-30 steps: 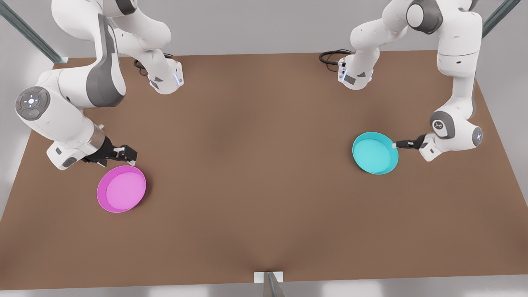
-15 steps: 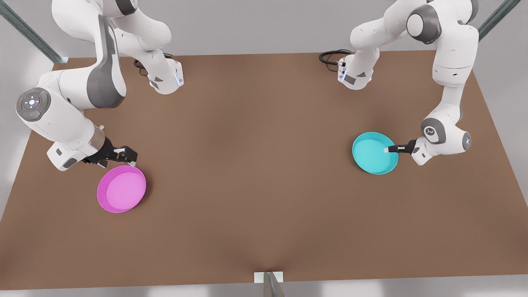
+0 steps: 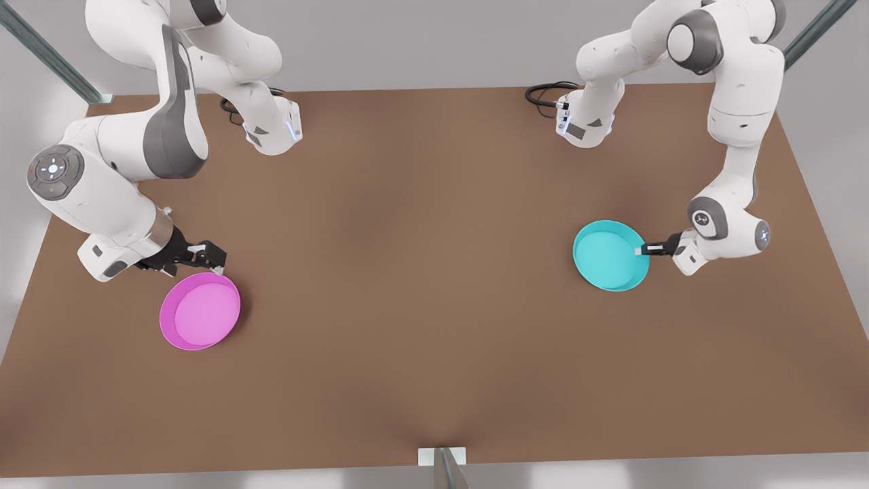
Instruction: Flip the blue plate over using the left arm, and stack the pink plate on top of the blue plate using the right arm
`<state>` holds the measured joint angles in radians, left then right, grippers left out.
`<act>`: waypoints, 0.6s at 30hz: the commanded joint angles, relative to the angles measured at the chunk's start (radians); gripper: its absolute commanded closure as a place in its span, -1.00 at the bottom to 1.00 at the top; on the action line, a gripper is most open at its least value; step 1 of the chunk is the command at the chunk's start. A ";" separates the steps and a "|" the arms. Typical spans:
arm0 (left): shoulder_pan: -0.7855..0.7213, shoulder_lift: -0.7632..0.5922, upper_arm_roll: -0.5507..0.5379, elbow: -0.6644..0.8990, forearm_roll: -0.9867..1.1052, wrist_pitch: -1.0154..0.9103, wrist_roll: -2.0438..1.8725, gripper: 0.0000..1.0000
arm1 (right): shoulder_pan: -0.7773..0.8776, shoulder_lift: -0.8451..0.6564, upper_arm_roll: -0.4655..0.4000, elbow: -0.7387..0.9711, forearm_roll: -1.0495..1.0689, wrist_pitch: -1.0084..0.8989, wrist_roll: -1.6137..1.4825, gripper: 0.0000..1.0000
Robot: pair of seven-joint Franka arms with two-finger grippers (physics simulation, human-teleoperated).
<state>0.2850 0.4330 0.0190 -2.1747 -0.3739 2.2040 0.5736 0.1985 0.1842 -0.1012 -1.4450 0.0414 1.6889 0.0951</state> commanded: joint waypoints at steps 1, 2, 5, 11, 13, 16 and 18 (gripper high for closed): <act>0.000 -0.002 -0.001 0.001 -0.023 -0.004 0.005 0.57 | 0.001 0.000 0.000 0.000 0.000 0.000 0.000 -1.00; -0.006 -0.005 -0.002 0.007 -0.020 -0.009 0.005 0.57 | 0.001 0.006 0.000 0.002 0.000 0.000 0.000 -1.00; -0.029 -0.040 -0.008 0.013 0.041 -0.013 0.008 0.57 | 0.001 0.008 0.000 0.002 0.000 0.000 0.000 -1.00; -0.090 -0.131 -0.007 0.013 0.167 -0.070 -0.018 0.57 | -0.007 0.006 0.000 0.002 0.000 0.000 0.000 -1.00; -0.125 -0.161 -0.007 0.018 0.286 -0.102 -0.084 0.57 | -0.007 0.006 0.000 0.002 0.000 0.000 0.000 -1.00; -0.175 -0.195 -0.007 0.018 0.420 -0.144 -0.155 0.57 | -0.007 0.008 0.000 0.002 0.000 0.000 -0.002 -1.00; -0.194 -0.207 -0.010 0.027 0.507 -0.175 -0.201 0.57 | -0.007 0.008 0.000 0.002 0.000 0.000 -0.002 -1.00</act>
<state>0.0819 0.2277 0.0026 -2.1361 0.1244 2.0270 0.3570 0.1917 0.1918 -0.1012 -1.4435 0.0414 1.6889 0.0944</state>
